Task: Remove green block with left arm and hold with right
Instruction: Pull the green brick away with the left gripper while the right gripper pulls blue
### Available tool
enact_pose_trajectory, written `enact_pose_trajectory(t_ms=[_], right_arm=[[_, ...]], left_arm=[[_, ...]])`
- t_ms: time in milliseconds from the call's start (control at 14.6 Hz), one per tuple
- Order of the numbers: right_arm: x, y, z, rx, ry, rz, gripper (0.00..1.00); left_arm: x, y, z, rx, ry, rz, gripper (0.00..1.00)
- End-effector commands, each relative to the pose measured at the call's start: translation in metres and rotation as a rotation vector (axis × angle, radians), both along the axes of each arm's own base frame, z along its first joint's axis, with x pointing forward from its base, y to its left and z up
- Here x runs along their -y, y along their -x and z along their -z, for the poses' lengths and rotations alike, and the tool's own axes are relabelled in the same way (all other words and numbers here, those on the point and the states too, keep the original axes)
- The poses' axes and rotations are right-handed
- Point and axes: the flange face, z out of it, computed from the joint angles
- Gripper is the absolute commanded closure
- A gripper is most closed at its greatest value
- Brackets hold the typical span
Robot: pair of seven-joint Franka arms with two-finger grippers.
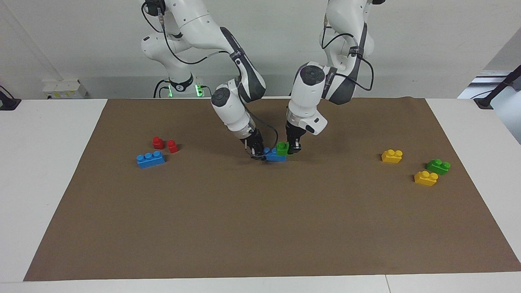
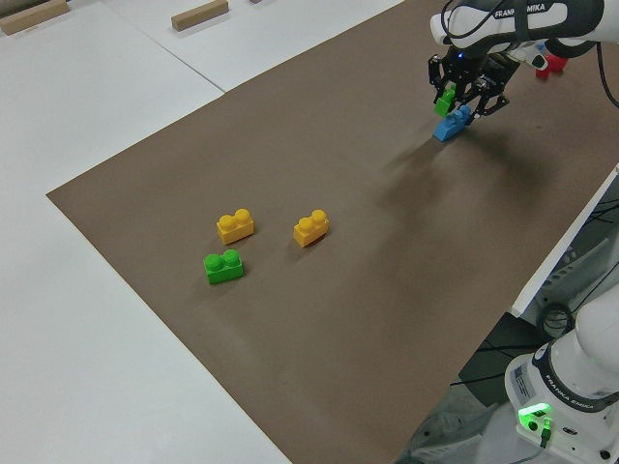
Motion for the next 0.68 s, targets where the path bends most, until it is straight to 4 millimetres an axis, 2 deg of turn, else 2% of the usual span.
enact_pose_trajectory(t_ms=[0,137,273,478,615], right_arm=[[0.003,0.007,0.007,-0.015,-0.011,-0.022,1.00],[0.013,-0.003,0.000,-0.019,-0.019,-0.026,1.00],[0.030,-0.018,-0.021,-0.027,-0.043,-0.049,1.00],[0.083,-0.048,-0.055,-0.028,-0.074,-0.088,1.00],[0.123,-0.069,-0.068,-0.039,-0.087,-0.120,1.00]], left_arm=[[-0.032,-0.007,-0.029,-0.005,-0.006,0.007,1.00],[-0.053,-0.017,-0.032,-0.012,-0.013,0.011,1.00],[-0.080,-0.028,-0.031,-0.021,-0.022,0.048,1.00],[-0.147,-0.053,-0.029,-0.014,-0.028,0.082,1.00],[-0.192,-0.065,-0.028,-0.003,-0.032,0.145,1.00]])
